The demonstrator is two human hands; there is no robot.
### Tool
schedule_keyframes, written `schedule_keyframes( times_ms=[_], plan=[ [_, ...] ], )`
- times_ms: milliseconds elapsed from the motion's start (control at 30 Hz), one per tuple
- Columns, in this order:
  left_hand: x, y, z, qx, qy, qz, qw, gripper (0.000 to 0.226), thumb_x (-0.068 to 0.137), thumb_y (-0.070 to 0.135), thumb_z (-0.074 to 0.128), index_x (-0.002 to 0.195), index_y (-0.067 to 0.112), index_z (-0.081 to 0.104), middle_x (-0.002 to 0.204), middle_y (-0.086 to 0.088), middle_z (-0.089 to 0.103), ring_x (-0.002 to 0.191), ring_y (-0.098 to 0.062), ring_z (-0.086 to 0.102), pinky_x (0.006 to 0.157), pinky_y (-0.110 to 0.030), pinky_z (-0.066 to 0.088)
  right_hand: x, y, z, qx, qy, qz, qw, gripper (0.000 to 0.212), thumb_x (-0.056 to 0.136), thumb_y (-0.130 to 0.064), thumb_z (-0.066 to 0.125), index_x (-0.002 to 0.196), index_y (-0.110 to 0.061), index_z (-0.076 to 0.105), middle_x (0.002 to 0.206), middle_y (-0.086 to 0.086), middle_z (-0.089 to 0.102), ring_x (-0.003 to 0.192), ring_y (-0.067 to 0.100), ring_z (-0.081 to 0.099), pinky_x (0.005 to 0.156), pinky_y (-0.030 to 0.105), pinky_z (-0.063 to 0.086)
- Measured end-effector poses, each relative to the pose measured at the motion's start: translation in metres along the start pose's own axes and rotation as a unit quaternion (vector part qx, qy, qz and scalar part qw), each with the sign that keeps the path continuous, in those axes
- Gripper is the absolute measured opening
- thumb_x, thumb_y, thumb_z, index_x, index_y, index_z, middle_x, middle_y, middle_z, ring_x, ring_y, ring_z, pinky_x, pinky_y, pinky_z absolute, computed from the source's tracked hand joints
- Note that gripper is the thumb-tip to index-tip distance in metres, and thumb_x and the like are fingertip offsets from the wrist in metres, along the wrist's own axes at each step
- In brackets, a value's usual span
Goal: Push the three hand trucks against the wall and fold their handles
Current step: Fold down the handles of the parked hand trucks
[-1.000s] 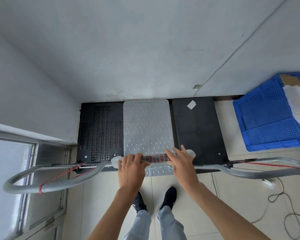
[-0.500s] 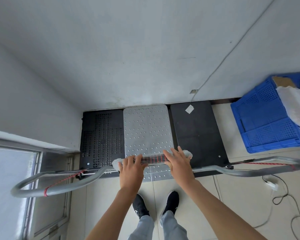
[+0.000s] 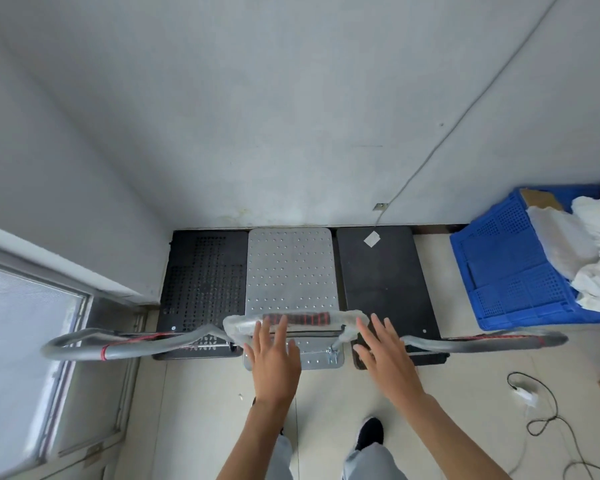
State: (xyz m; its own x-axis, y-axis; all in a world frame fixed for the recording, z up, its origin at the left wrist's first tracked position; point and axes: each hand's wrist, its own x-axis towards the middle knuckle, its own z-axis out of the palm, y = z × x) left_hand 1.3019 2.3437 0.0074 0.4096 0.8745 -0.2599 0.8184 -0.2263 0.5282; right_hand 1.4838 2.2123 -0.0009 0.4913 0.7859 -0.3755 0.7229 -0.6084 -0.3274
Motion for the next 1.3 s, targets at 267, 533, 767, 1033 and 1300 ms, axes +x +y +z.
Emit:
schedule_keyframes(
  times_ms=[267,533,767,1033,1300],
  plan=[
    [-0.032,0.129,0.047,-0.002,0.027,0.040,0.999,0.050,0.096,0.020,0.053,0.145,0.023,0.044,0.153,-0.013,0.036,0.147,-0.031,0.023,0.118,-0.061,0.016,-0.021,0.095,-0.066,0.028,0.043,-0.011,0.999,0.053,0.102,-0.042,0.036,0.152,-0.029,0.026,0.162,0.010,0.020,0.150,0.033,0.011,0.115,0.063,0.025],
    [-0.097,0.271,0.140,-0.016,0.026,0.046,0.998,0.049,0.097,0.020,0.051,0.146,0.018,0.043,0.152,-0.015,0.039,0.145,-0.033,0.026,0.117,-0.058,0.019,-0.071,0.226,-0.126,0.065,0.058,-0.026,0.996,0.049,0.104,-0.031,0.039,0.151,-0.025,0.029,0.159,0.015,0.025,0.149,0.037,0.014,0.111,0.061,0.033],
    [-0.112,0.327,0.204,0.027,-0.020,0.058,0.998,0.054,0.098,0.028,0.046,0.150,0.029,0.030,0.155,-0.003,0.035,0.148,-0.025,0.020,0.119,-0.060,0.014,-0.061,0.300,-0.132,0.023,0.043,-0.018,0.999,0.068,0.099,-0.010,0.047,0.153,-0.029,0.009,0.162,0.012,0.017,0.150,0.033,0.013,0.115,0.064,0.025],
    [-0.075,0.319,0.268,0.101,-0.140,0.040,0.984,0.053,0.097,0.040,0.047,0.147,0.035,0.030,0.156,-0.006,0.030,0.149,-0.027,0.013,0.116,-0.067,0.010,-0.023,0.365,-0.102,-0.054,-0.011,0.063,0.996,0.061,0.099,-0.046,0.042,0.153,-0.032,0.016,0.162,0.012,0.016,0.149,0.042,0.006,0.106,0.074,0.023],
    [-0.048,0.302,0.282,0.078,-0.145,0.030,0.986,0.033,0.091,0.044,0.058,0.122,0.033,0.058,0.116,0.004,0.057,0.120,-0.022,0.042,0.102,-0.057,0.033,-0.001,0.390,-0.092,-0.030,0.018,0.015,0.999,0.049,0.095,-0.042,0.054,0.141,-0.028,0.049,0.151,0.016,0.041,0.141,0.047,0.027,0.105,0.066,0.029]
  ],
)
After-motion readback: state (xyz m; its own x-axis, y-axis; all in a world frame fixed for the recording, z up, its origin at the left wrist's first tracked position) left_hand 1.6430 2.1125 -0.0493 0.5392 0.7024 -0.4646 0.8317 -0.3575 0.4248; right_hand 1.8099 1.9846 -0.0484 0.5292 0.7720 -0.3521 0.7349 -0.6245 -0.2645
